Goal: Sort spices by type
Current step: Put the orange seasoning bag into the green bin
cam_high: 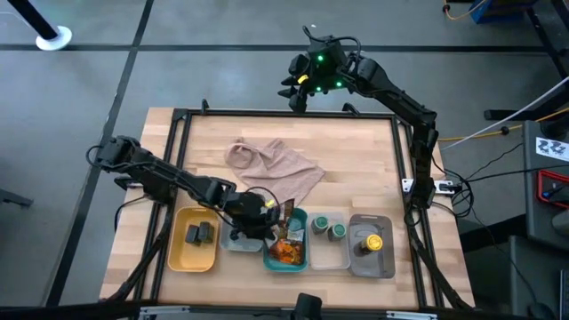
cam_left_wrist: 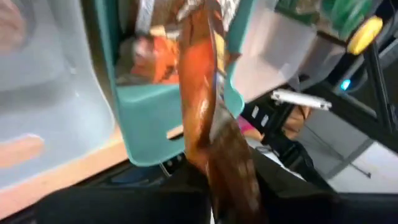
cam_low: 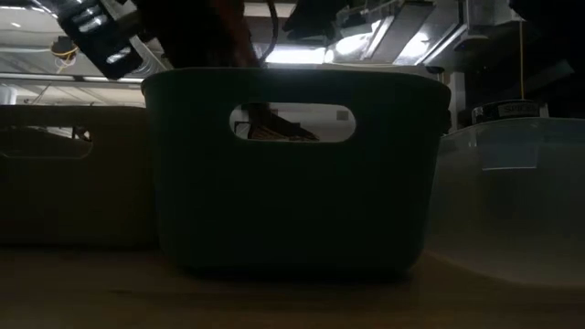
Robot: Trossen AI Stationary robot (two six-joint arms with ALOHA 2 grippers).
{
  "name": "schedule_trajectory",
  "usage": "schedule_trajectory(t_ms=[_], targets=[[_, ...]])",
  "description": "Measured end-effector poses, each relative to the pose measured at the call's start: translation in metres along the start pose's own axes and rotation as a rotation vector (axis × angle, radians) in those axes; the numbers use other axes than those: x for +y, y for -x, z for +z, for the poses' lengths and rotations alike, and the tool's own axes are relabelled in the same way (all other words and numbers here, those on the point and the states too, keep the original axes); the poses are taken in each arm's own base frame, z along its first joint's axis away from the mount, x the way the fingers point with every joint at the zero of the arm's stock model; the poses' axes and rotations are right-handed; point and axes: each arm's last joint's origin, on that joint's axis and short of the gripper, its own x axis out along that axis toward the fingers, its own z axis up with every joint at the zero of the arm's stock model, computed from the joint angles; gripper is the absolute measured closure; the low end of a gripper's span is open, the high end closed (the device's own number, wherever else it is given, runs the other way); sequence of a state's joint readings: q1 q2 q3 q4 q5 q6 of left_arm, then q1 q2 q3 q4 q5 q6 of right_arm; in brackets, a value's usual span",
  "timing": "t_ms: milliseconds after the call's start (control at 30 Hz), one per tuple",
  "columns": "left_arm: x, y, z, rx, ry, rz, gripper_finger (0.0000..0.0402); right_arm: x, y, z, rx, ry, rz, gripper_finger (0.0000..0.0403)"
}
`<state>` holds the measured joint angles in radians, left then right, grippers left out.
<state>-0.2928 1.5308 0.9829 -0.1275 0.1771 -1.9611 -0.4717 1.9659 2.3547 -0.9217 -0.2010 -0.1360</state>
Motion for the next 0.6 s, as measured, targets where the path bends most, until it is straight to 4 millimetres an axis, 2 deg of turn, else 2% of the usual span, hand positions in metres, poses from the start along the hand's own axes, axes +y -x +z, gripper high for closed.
schedule_trajectory(t_ms=[167,433,600], targets=[[0.001,0.002,0.010,-0.039,0.013,0.039,0.0332,0.000,0.000,0.000,0.002,0.000,0.000,0.0235],[-0.001,0.003,0.015,-0.040,-0.061,0.029,0.0280,0.000,0.000,0.000,0.002,0.003,-0.001,0.0235],[-0.006,0.010,0.019,-0.050,-0.134,0.004,0.0262,0.000,0.000,0.000,0.002,0.003,-0.002,0.0235]])
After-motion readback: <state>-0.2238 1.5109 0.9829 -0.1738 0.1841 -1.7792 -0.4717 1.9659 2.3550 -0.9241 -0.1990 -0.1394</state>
